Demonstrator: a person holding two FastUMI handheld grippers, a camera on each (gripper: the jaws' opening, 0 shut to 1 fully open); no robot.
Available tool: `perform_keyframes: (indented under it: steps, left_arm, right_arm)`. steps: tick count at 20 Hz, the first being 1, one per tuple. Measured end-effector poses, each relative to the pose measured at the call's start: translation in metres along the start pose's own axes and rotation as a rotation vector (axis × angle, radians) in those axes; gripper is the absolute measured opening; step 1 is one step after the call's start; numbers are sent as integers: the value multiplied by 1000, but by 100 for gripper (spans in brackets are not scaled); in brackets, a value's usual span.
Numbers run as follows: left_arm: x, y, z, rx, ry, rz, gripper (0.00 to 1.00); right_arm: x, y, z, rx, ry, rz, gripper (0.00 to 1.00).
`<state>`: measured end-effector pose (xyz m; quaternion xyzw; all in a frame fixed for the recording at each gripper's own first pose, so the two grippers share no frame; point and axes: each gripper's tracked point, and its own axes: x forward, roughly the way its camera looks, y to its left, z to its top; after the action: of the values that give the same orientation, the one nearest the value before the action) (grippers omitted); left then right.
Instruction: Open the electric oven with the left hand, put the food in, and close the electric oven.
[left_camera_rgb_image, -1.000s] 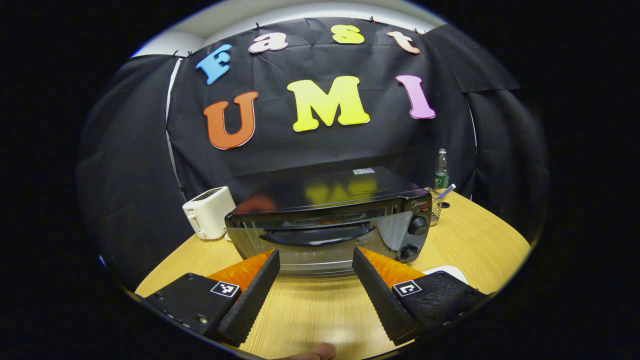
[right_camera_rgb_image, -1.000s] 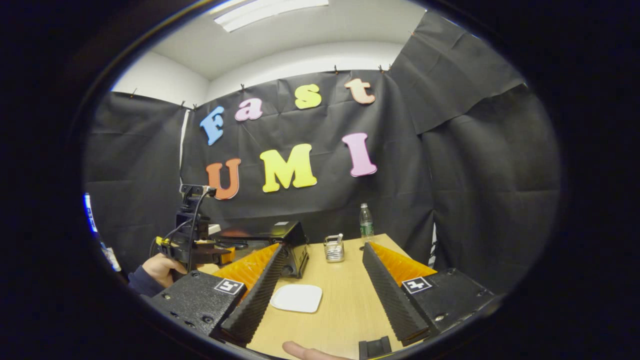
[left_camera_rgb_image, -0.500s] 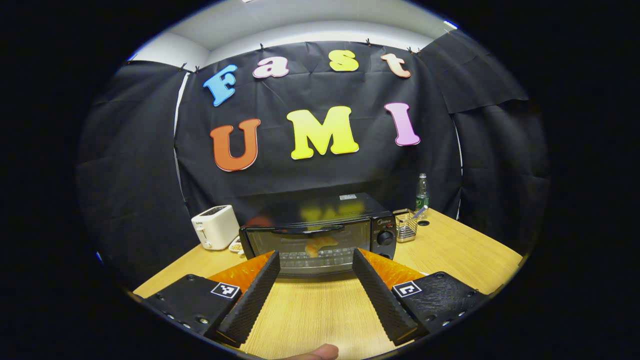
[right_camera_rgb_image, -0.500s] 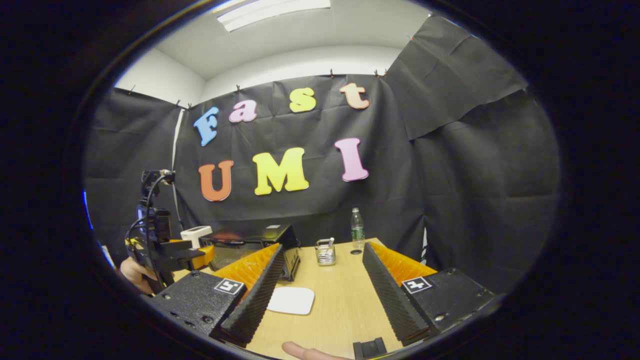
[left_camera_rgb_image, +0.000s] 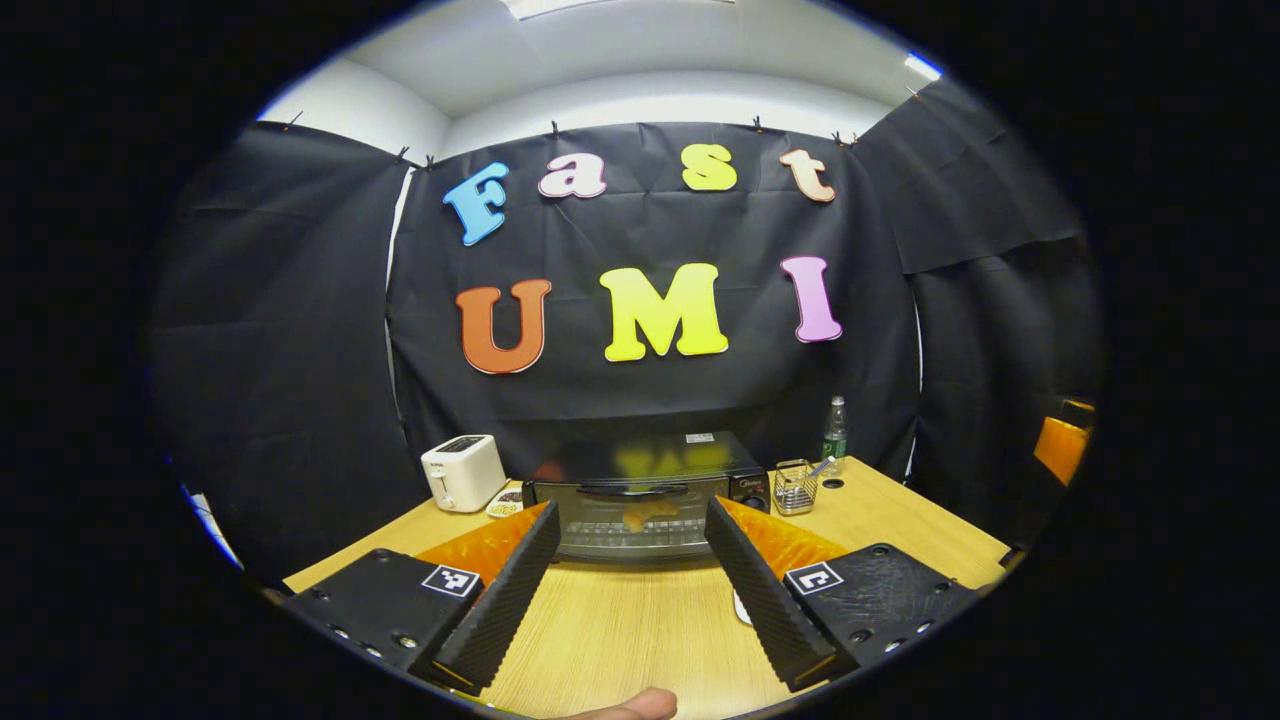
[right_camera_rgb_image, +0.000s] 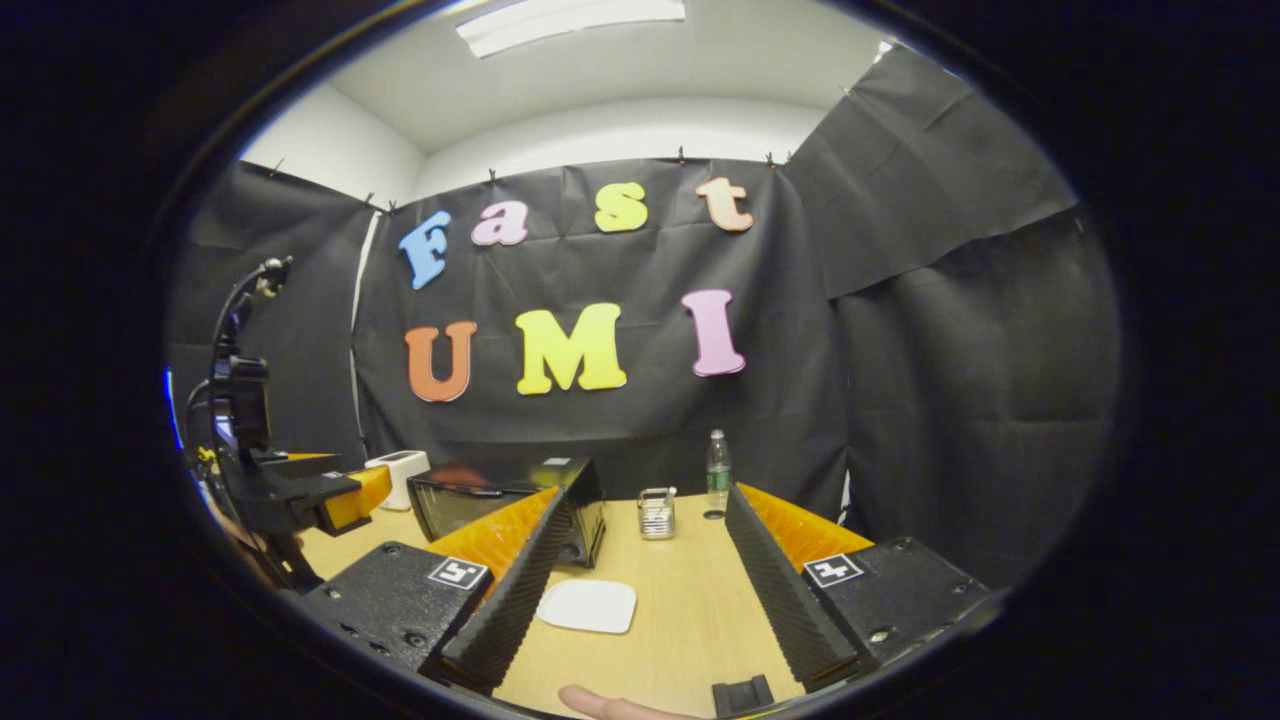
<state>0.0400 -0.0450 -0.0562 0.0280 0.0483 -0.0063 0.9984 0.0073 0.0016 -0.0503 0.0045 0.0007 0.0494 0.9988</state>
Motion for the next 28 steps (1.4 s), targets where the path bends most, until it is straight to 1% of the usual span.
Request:
perform_keyframes:
  steps: [2,4,6,7,9,12,13,14,15,16,19,23,24,25,26,28]
  left_arm:
    - [-20,8,12,-2,-32,14,95]
    - [-37,26,20,-4,-58,59,95]
    - [-49,33,25,-42,-74,85,95]
    - [-53,30,26,-56,-74,71,95]
    - [-60,18,25,-49,-66,17,96]
    - [-66,11,23,-58,-55,-26,96]
    - [-67,7,25,-74,-59,-47,96]
    - [-68,-1,27,-106,-57,-85,95]
    - [-68,-5,30,-133,-64,-105,100]
    - [-69,-4,33,-138,-67,-109,96]
    - [-66,6,29,-103,-53,-77,96]
    - [-69,6,38,-96,-61,-75,96]
    - [-71,8,41,-95,-66,-73,87]
    - [-72,8,44,-94,-71,-72,95]
    - [-74,9,47,-90,-75,-72,86]
    - [-76,7,52,-79,-88,-71,86]
  right_arm:
    - [-1,9,8,-40,6,22,96]
    - [-2,8,18,-48,3,14,96]
    - [-5,12,21,-45,15,22,96]
    - [-7,12,23,-51,18,22,96]
    - [-8,8,31,-68,6,3,96]
    - [-12,11,37,-85,3,-8,96]
    - [-14,13,39,-87,3,-8,96]
    - [-15,13,42,-88,0,-10,96]
    - [-15,14,44,-88,0,-14,96]
    - [-16,16,45,-92,2,-8,96]
    - [-19,19,52,-96,-8,-1,96]
    - [-24,17,60,-84,-17,-12,96]
    - [-25,16,62,-81,-21,-8,96]
    - [-26,16,65,-78,-26,-11,96]
    - [-27,14,67,-76,-29,-13,96]
    - [-28,10,71,-74,-38,-19,96]
